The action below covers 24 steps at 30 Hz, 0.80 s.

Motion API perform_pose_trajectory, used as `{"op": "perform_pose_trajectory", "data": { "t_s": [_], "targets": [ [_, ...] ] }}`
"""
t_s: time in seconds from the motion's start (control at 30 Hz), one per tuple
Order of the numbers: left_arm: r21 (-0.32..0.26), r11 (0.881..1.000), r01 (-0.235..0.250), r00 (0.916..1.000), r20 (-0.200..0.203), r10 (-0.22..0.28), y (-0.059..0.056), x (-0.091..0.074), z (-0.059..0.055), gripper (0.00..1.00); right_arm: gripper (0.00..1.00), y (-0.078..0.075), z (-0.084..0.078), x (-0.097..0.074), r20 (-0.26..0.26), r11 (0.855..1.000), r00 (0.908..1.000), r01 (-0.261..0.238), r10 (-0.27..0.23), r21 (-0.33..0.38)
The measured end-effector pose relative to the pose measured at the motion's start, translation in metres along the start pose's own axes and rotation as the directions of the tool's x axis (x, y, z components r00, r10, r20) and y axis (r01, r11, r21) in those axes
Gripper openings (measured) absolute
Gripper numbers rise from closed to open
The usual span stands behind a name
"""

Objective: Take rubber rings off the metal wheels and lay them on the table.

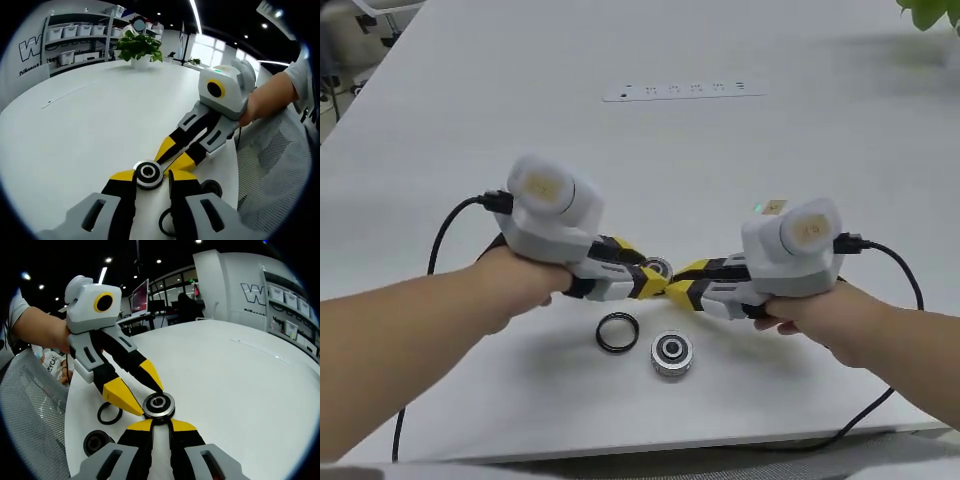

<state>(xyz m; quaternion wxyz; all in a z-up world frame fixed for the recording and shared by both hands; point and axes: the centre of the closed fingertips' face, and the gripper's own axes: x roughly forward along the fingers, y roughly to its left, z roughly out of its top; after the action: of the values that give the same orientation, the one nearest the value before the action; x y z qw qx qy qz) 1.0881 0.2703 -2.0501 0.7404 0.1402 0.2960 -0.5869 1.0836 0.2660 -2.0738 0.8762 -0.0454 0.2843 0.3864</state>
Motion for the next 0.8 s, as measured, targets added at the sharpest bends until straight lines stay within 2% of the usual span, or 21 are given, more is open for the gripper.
{"op": "perform_pose_trajectory", "data": {
  "t_s": [0.1, 0.37, 0.53, 0.67, 0.8],
  "targets": [
    [0.006, 1.0, 0.001, 1.0, -0.002, -0.001, -0.0012, 0.0014, 0.0006, 0.17, 0.09, 0.0, 0.0, 0.0, 0.001, 1.0, 1.0, -0.001, 0.001, 0.0],
    [0.091, 0.995, -0.035, 0.9992, -0.017, 0.037, 0.0032, 0.0042, -0.0008, 0.11, 0.09, 0.0, 0.0, 0.0001, 0.004, 1.0, 1.0, -0.001, 0.001, 0.002],
    [0.166, 0.984, -0.072, 0.9966, -0.028, 0.077, 0.0037, 0.0048, -0.0016, 0.08, 0.08, 0.0002, -0.0001, 0.0002, 0.006, 1.0, 1.0, -0.001, 0.001, 0.003],
    [0.157, 0.985, -0.075, 0.9968, -0.017, 0.078, 0.0063, 0.0053, -0.0017, 0.08, 0.07, -0.0005, -0.0001, -0.0004, 0.01, 1.0, 0.9999, -0.003, 0.003, 0.017],
    [0.156, 0.984, -0.083, 0.9963, -0.009, 0.086, 0.0058, 0.0043, -0.0016, 0.08, 0.0, -0.0017, -0.0003, -0.0024, 0.016, 0.998, 0.9999, -0.006, 0.005, 0.061]
  ]
}}
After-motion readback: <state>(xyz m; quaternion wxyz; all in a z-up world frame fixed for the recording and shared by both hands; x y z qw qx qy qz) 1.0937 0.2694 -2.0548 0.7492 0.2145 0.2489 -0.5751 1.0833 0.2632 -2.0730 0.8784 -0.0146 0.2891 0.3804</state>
